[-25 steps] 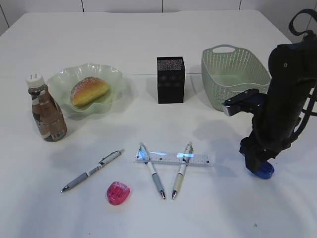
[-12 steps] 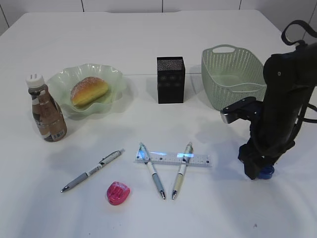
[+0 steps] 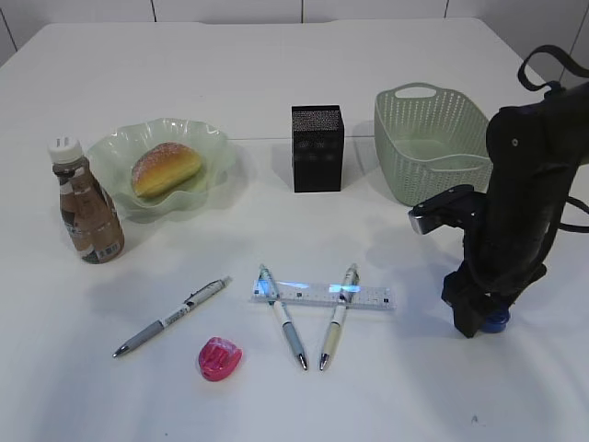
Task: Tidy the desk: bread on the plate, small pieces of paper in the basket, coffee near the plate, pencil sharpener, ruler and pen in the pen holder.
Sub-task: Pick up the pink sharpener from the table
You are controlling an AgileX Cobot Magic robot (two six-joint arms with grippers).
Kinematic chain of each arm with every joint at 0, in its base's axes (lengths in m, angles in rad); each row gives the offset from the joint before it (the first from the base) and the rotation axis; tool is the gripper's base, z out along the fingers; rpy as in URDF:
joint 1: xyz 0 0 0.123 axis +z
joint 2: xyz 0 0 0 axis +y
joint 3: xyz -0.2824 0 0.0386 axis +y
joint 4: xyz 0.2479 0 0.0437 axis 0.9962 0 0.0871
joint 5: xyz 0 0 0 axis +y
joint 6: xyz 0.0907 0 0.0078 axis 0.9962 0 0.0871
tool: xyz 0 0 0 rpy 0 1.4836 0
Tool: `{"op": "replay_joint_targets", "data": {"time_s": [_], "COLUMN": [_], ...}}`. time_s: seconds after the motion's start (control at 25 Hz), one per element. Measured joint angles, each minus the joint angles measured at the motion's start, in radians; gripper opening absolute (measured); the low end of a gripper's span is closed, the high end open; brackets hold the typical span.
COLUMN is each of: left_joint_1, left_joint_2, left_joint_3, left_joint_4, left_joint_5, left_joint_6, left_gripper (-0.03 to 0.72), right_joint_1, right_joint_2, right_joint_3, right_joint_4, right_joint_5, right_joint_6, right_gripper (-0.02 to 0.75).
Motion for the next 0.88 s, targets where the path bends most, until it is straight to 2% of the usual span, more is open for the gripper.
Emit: {"op": "replay_joint_targets", "data": {"time_s": [0.32, 0.48, 0.52, 0.6, 0.88], "left_joint_1": [0.000, 0.000, 0.000, 0.000, 0.000], "left_joint_2": [0.000, 0.000, 0.000, 0.000, 0.000], "left_joint_3": [0.000, 0.000, 0.000, 0.000, 0.000], "left_joint_4": [0.000, 0.000, 0.000, 0.000, 0.000], "left_joint_5": [0.000, 0.005, 0.008, 0.017, 0.029], "left_joint_6": [0.000, 0.000, 0.000, 0.000, 0.000], "left_gripper": [0.525, 0.525, 0.525, 0.525, 0.525], "right_joint_1": [0.000, 0.000, 0.000, 0.000, 0.000], "right_joint_2": [0.000, 0.000, 0.000, 0.000, 0.000], "right_joint_3": [0.000, 0.000, 0.000, 0.000, 0.000], "right_joint_4": [0.000, 0.000, 0.000, 0.000, 0.000], "right_joint_5": [-0.001, -0.002, -0.005, -0.005, -0.005], "right_joint_6": [0.000, 0.000, 0.000, 0.000, 0.002], "right_gripper": [0.545, 0.467, 0.417, 0.379, 0.355]}}
